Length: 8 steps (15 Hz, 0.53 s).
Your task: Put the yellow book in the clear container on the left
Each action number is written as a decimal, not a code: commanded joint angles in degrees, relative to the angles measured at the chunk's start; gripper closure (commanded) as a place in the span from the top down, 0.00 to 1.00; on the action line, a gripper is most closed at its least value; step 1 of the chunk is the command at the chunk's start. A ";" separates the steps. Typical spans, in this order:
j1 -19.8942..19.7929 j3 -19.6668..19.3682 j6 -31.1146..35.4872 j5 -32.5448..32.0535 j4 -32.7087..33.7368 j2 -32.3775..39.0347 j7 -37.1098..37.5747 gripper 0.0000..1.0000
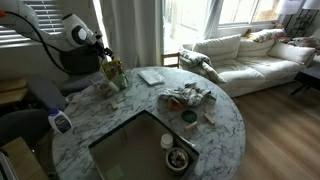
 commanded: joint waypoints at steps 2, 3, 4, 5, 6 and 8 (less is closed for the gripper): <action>-4.44 5.70 -5.63 -6.25 1.37 -2.19 2.93 1.00; -5.25 6.60 -5.82 -6.68 1.54 -2.75 3.60 1.00; -5.92 7.27 -6.40 -7.07 1.64 -3.40 4.39 1.00; -7.29 8.83 -6.21 -6.52 0.92 -4.71 4.05 1.00; -8.32 9.67 -5.06 -6.20 -0.42 -6.30 4.53 1.00; -10.58 11.72 -4.35 -6.17 -2.76 -9.49 3.51 1.00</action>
